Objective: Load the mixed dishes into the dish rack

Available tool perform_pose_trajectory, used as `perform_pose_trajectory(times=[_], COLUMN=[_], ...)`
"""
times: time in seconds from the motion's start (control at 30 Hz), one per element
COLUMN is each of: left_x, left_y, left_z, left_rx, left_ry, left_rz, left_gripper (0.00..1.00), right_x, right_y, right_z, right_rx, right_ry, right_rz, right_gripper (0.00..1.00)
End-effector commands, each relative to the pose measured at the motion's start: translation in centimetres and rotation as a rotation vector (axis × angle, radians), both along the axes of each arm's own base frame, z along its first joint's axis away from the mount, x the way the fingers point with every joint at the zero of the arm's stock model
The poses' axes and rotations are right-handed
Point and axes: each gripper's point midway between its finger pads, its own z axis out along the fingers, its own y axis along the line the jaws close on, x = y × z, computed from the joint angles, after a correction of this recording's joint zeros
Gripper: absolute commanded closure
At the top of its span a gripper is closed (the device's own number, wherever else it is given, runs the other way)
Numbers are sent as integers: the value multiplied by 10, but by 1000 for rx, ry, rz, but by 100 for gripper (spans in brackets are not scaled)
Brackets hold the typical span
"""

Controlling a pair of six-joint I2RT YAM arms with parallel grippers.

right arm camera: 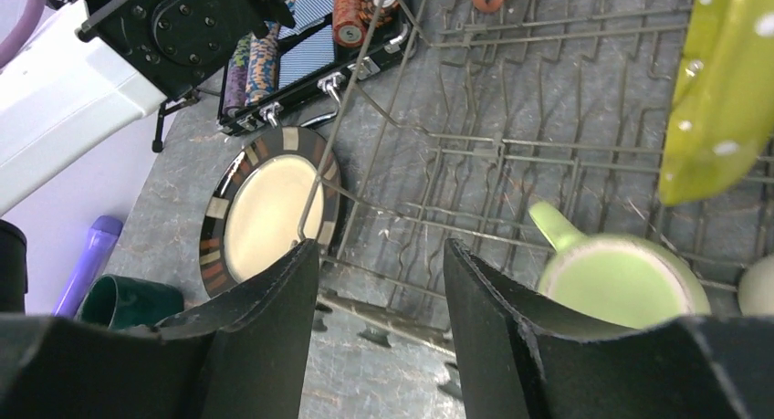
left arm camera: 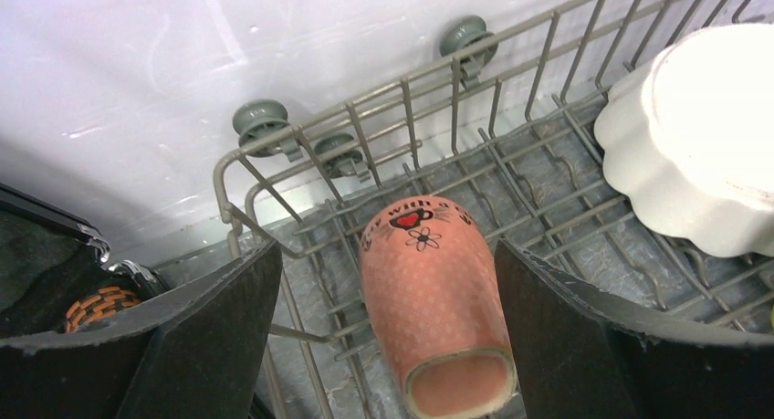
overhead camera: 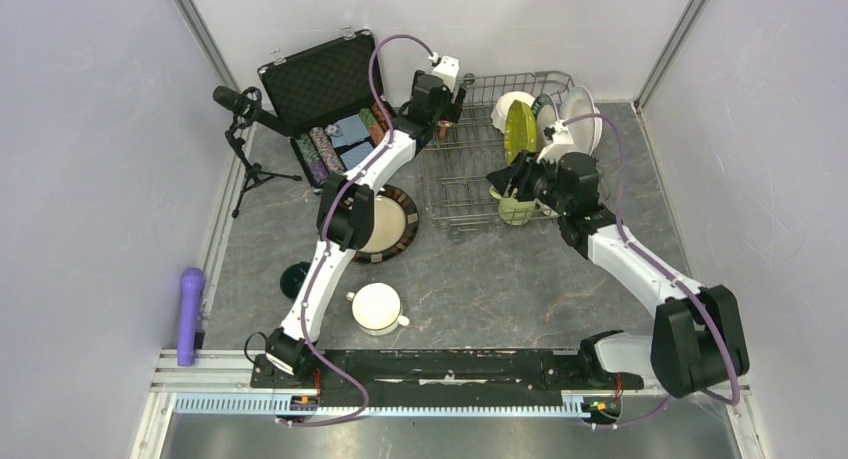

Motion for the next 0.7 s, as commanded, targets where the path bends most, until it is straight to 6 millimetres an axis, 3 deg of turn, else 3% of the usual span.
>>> perform_pose_trajectory(times=[0.0,0.13,0.3,0.43,0.57,0.67], left_x=[18,18,9,-5,-25,-45], left_y=[3,-4,-5,13,31,34], left_z=[25,44,97,141,149,153], left_rx=[-94,-163,-247,-325,-381,-422], left_ry=[-104,-131,-192,-217,-166,-123], left_rz=[14,-34,-65,-34,8,0], left_gripper=[9,9,6,6,7,9], right_x=[29,59,100,135,174,201], right_y=[16,28,45,56,68,71], right_z=[38,31,20,15,3,-5], right_rx=[-5,-37,-54,-74,-102,-126], right_ry=[-118,-101,-89,-100,-111,-122], right_rz=[-8,-2,-5,-20,-30,-61], right_gripper=[43,48,50,52,55,56])
